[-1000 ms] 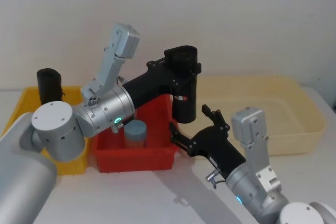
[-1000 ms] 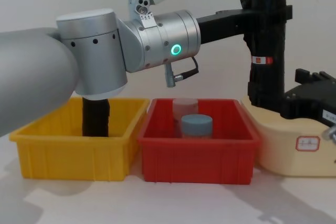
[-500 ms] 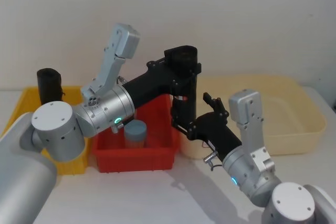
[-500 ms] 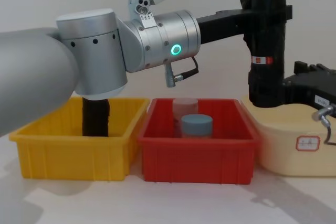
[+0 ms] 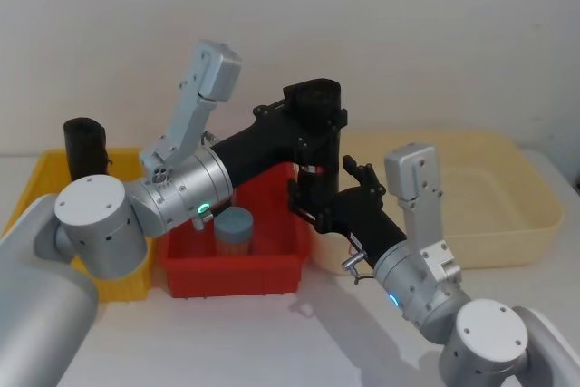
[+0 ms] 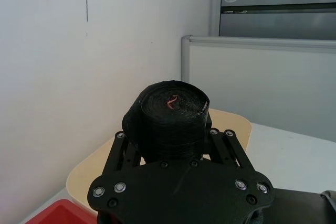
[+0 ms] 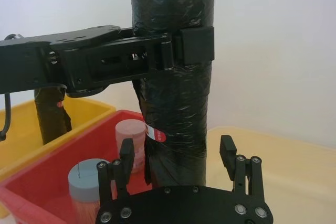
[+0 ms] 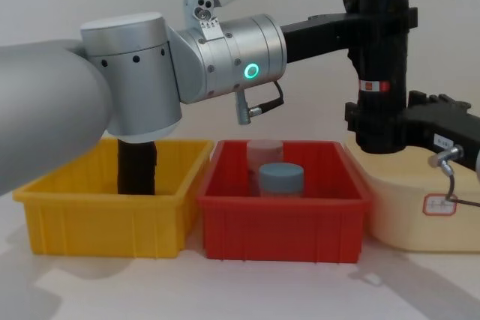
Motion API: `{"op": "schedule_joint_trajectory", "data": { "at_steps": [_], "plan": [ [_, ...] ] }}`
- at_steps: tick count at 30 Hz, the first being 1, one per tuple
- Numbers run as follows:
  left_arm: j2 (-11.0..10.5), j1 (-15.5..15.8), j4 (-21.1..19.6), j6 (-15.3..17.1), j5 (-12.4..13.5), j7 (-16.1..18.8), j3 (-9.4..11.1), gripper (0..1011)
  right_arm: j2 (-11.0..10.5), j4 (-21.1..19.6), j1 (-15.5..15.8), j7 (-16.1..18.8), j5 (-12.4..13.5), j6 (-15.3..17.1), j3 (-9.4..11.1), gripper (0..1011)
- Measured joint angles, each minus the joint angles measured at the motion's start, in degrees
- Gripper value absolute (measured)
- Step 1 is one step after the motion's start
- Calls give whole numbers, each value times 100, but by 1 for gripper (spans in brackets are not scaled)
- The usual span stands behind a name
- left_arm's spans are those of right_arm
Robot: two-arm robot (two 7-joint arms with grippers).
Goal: Pick up the garbage bag with the one hand and transfer it to the other hand.
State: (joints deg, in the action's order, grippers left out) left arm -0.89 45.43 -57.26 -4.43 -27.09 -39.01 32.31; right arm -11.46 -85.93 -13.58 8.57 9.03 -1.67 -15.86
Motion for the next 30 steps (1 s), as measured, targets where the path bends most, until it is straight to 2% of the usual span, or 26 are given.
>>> {"op": "schedule_joint_trajectory", "data": {
  "at_steps": [10, 20, 24, 27, 30],
  "plan": [
    [-1, 0, 0, 0, 0, 0, 0, 504, 137, 234, -161, 4, -64, 97, -3, 1001],
    [0, 0, 0, 0, 0, 0, 0, 504, 202, 318, -248, -95, -212, 219, -3, 791],
    [-1, 0, -1, 0, 0, 0, 0, 504, 224, 332, -270, -132, -274, 252, 9, 641],
    [-1, 0, -1, 0, 0, 0, 0, 504, 232, 332, -273, -141, -296, 258, 16, 565],
    [-1, 0, -1, 0, 0, 0, 0, 504, 243, 332, -274, -143, -318, 262, 30, 545]
  ]
}}
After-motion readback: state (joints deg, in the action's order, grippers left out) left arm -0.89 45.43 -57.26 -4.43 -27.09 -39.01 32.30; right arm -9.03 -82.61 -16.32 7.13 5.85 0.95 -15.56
